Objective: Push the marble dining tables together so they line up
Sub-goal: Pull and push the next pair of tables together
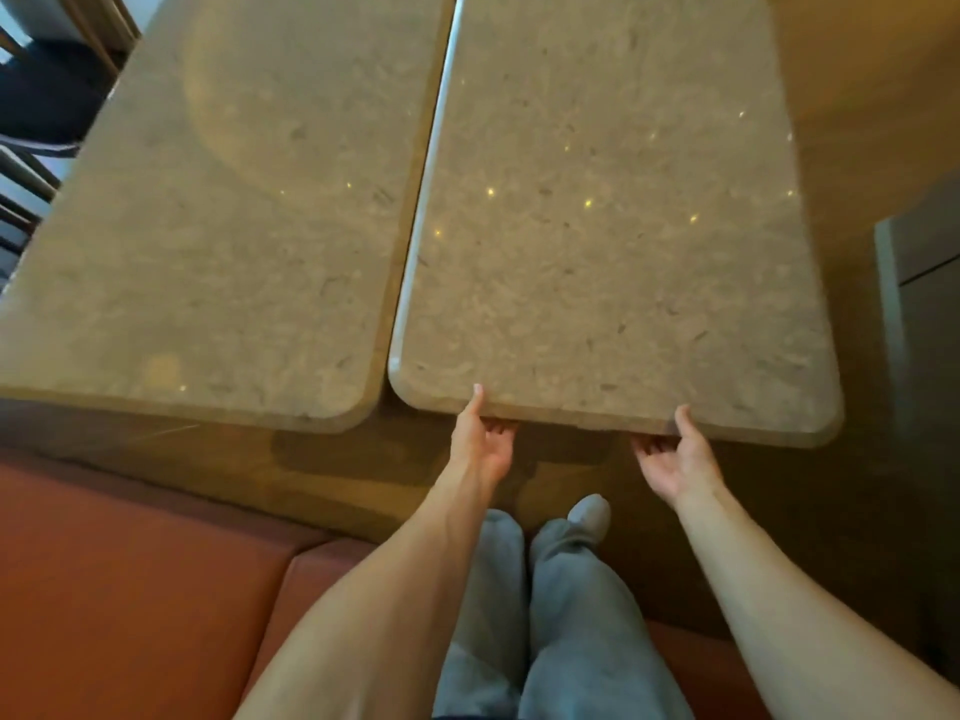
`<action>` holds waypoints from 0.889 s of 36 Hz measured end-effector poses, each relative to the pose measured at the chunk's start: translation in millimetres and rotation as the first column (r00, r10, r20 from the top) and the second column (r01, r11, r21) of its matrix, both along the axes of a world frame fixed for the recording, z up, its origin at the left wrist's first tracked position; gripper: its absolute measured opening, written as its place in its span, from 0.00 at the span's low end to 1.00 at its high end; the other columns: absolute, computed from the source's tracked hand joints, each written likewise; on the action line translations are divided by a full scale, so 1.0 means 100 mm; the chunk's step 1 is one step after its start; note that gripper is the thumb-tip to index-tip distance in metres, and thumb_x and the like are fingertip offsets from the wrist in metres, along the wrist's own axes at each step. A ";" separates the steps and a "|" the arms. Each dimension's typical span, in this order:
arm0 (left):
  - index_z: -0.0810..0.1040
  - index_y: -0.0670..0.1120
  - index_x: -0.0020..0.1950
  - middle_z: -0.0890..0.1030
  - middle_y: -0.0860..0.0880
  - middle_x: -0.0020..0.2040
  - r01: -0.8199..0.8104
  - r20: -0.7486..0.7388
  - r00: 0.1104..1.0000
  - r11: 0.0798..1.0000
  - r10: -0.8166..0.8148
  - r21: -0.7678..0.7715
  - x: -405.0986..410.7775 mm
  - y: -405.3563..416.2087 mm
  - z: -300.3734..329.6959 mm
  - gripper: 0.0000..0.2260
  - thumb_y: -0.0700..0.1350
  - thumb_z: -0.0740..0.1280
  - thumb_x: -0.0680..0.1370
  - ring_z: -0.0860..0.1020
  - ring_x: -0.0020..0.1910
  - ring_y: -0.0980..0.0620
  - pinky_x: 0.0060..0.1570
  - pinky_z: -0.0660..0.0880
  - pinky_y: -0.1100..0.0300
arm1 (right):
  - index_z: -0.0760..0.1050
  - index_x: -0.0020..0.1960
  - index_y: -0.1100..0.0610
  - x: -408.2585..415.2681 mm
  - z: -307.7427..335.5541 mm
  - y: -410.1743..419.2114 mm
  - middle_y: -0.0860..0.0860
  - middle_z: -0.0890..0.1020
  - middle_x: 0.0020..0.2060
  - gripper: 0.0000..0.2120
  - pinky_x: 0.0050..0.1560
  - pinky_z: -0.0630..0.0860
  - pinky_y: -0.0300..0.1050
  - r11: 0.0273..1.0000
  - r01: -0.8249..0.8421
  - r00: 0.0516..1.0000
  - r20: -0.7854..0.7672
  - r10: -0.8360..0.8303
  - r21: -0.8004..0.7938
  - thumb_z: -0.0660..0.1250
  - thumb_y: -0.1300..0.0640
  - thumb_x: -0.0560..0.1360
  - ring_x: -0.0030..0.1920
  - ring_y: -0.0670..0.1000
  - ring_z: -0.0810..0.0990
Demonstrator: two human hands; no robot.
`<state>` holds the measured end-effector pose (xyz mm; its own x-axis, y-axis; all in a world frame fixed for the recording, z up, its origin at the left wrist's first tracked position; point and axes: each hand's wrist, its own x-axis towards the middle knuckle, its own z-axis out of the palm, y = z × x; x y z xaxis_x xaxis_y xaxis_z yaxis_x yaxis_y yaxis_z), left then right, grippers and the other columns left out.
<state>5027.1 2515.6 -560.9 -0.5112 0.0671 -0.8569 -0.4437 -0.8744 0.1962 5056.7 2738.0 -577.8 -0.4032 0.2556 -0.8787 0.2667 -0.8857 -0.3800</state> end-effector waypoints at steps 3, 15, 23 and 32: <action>0.68 0.39 0.74 0.75 0.37 0.69 0.021 -0.030 0.999 1.000 -0.022 -0.008 0.01 -0.02 -0.04 0.22 0.44 0.65 0.82 0.74 0.69 0.39 0.72 0.68 0.44 | 0.68 0.72 0.57 -0.01 0.02 -0.01 0.58 0.78 0.59 0.24 0.65 0.74 0.54 0.999 -0.018 1.000 -0.021 0.018 0.027 0.68 0.52 0.79 0.53 0.57 0.79; 0.67 0.39 0.73 0.75 0.37 0.68 0.031 -0.108 0.993 0.998 -0.037 -0.057 0.14 -0.08 -0.08 0.20 0.38 0.64 0.82 0.75 0.67 0.39 0.69 0.70 0.45 | 0.66 0.75 0.61 0.13 0.06 -0.07 0.60 0.74 0.71 0.21 0.76 0.65 0.54 0.999 0.004 0.993 -0.122 0.000 0.039 0.61 0.57 0.83 0.72 0.58 0.72; 0.67 0.40 0.73 0.75 0.37 0.67 0.041 -0.115 0.992 0.998 -0.047 -0.051 0.21 -0.12 -0.12 0.19 0.40 0.64 0.82 0.75 0.67 0.38 0.69 0.70 0.43 | 0.64 0.76 0.62 0.23 0.05 -0.10 0.60 0.72 0.71 0.21 0.77 0.64 0.54 0.998 0.001 0.995 -0.103 0.006 0.068 0.58 0.60 0.84 0.73 0.58 0.71; 0.66 0.38 0.73 0.75 0.36 0.67 0.062 -0.111 0.992 0.997 -0.066 -0.037 0.39 -0.18 -0.12 0.20 0.41 0.64 0.83 0.75 0.66 0.37 0.69 0.70 0.41 | 0.64 0.76 0.62 0.43 0.09 -0.13 0.60 0.74 0.70 0.21 0.77 0.65 0.53 0.998 -0.010 0.997 -0.075 0.015 0.058 0.57 0.60 0.84 0.72 0.58 0.72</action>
